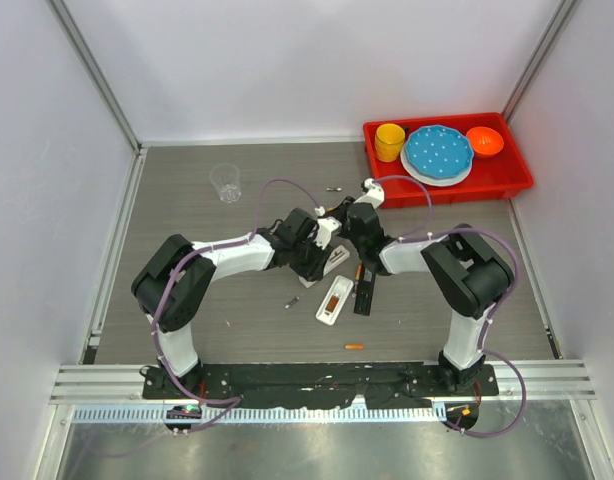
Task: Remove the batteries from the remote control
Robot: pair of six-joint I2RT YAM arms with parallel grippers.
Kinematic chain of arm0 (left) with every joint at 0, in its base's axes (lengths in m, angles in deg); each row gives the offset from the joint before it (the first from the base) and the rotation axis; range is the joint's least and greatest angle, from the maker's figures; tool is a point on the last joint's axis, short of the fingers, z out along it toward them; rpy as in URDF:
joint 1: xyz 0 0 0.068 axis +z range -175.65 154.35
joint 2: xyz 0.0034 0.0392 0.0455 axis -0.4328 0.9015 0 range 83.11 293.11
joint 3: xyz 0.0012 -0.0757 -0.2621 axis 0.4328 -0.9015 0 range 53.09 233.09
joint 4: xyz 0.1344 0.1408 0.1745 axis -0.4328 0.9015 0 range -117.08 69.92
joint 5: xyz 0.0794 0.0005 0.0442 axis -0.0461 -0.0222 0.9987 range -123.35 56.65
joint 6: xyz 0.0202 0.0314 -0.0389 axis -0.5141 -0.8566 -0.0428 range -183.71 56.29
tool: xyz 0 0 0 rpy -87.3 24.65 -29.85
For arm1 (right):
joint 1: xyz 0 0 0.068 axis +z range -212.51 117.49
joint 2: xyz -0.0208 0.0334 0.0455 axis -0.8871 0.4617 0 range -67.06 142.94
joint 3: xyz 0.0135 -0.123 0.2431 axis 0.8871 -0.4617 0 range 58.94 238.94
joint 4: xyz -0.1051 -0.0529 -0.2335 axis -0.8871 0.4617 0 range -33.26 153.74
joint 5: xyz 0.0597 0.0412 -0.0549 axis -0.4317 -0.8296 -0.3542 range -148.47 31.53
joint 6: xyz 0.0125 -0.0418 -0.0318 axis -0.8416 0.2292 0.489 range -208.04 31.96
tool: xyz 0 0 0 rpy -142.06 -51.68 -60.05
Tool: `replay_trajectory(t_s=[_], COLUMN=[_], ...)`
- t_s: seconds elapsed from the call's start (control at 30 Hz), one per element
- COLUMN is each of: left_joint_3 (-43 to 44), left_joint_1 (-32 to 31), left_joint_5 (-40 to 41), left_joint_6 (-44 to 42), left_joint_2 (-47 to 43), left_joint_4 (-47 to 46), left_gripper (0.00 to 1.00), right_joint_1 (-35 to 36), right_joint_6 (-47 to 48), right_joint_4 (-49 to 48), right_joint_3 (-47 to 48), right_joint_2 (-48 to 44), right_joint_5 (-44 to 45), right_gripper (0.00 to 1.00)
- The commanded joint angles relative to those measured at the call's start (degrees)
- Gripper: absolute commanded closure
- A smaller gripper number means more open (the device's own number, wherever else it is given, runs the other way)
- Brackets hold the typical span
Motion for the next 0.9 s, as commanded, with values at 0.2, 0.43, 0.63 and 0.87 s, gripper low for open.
replay_trajectory(t_s=[0.2, 0.43, 0.63, 0.87], left_joint_3=[3.6, 4.6, -1.9, -13.8], left_joint_1=[0.0, 3.5, 11.8, 16.9], left_joint_5=[-2.6, -1.5, -0.1, 10.1], left_joint_6=[2.5, 2.4, 5.0, 11.2], left_joint_2=[-5.3, -14.9, -26.1, -35.8], left_joint_4=[5.4, 6.0, 4.7, 2.9], left_gripper=[1.0, 1.0, 1.0, 1.0], right_joint_1=[-9.8, -14.2, -15.3, -15.3], right_joint_6=[0.9, 4.5, 7.8, 9.2], right_joint_4=[9.9, 17.0, 19.6, 19.5], right_joint_3=[3.5, 4.9, 2.9, 2.0], right_joint_2=[-18.7, -27.5, -29.8, -28.4], right_joint_5=[-1.6, -2.0, -3.8, -8.9], right_gripper=[0.99, 0.99, 0.99, 0.99])
